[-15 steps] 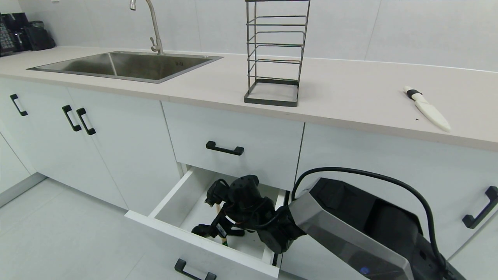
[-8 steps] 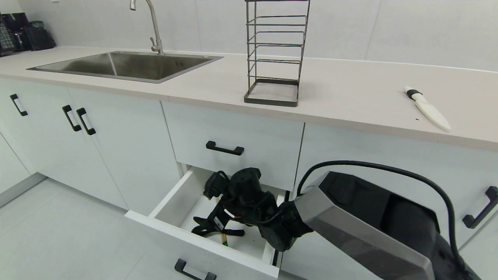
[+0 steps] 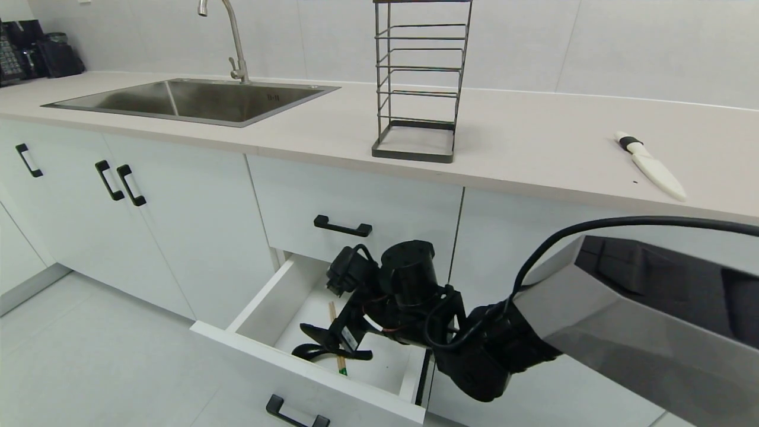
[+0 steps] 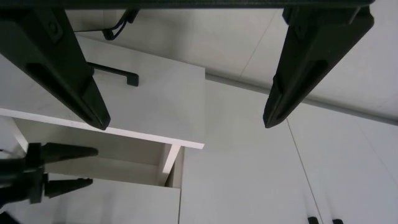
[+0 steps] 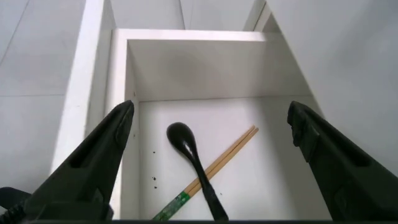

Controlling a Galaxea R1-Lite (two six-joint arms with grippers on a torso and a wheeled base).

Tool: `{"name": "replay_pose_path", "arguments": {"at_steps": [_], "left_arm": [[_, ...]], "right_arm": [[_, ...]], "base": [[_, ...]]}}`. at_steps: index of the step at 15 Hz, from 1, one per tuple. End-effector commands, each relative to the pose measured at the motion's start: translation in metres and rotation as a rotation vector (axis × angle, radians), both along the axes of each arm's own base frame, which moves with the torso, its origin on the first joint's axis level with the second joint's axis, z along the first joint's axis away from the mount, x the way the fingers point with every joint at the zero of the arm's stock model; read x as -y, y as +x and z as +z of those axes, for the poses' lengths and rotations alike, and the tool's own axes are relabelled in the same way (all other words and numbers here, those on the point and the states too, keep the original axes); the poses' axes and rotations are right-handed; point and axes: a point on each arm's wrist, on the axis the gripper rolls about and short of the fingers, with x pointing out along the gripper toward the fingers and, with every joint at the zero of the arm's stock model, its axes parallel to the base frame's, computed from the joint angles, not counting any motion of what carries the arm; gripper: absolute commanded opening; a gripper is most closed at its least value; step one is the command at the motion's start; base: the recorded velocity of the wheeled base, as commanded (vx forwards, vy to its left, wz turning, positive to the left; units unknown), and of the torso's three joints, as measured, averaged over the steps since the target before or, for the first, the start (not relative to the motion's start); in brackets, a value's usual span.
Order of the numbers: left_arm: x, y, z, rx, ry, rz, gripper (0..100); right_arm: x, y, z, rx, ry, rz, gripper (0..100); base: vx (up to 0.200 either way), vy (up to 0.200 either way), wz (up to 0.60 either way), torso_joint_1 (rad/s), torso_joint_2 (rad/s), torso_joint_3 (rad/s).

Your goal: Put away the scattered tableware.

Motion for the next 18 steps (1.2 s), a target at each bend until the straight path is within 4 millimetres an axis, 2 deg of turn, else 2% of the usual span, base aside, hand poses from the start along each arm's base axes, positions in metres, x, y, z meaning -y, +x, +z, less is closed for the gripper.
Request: {"name": "replay_pose_path", "arguments": {"at_steps": [1, 3, 4, 7, 8, 11, 15, 18], "left_arm": [[0.0, 0.0, 0.0, -0.001, 0.0, 0.001, 100], [0.0, 0.0, 0.0, -0.001, 0.0, 0.0, 100], [0.0, 0.0, 0.0, -0.001, -0.002, 0.001, 100], [0.0, 0.0, 0.0, -0.001, 0.0, 0.0, 100], [0.0, 0.0, 0.0, -0.001, 0.0, 0.001, 100], [0.0, 0.0, 0.0, -0.001, 0.0, 0.0, 100], [0.0, 0.0, 0.0, -0.001, 0.0, 0.0, 100], [0.0, 0.0, 0.0, -0.001, 0.0, 0.001, 100]], "right_arm": [[0.012, -0.011, 0.026, 0.027, 0.032, 0.002, 100], [0.016, -0.014, 0.034, 0.033, 0.041, 0.0, 100], [0.026, -0.021, 0.046, 0.037, 0.066, -0.006, 100], [0.051, -0.038, 0.055, -0.002, 0.081, -0.037, 100], [0.054, -0.04, 0.056, -0.003, 0.082, -0.039, 100], [0.114, -0.074, 0.068, -0.029, 0.042, -0.121, 100], [0.158, -0.093, 0.077, -0.04, 0.042, -0.179, 100], [0.17, -0.101, 0.085, -0.028, 0.069, -0.171, 100]], "base": [[0.0, 0.0, 0.0, 0.0, 0.0, 0.0], [0.0, 0.0, 0.0, 0.0, 0.0, 0.0], [0.0, 0.0, 0.0, 0.0, 0.0, 0.0], [0.0, 0.0, 0.0, 0.0, 0.0, 0.0], [0.0, 0.0, 0.0, 0.0, 0.0, 0.0], [0.0, 0.0, 0.0, 0.0, 0.0, 0.0], [0.0, 0.0, 0.0, 0.0, 0.0, 0.0], [0.0, 0.0, 0.0, 0.0, 0.0, 0.0]]}}
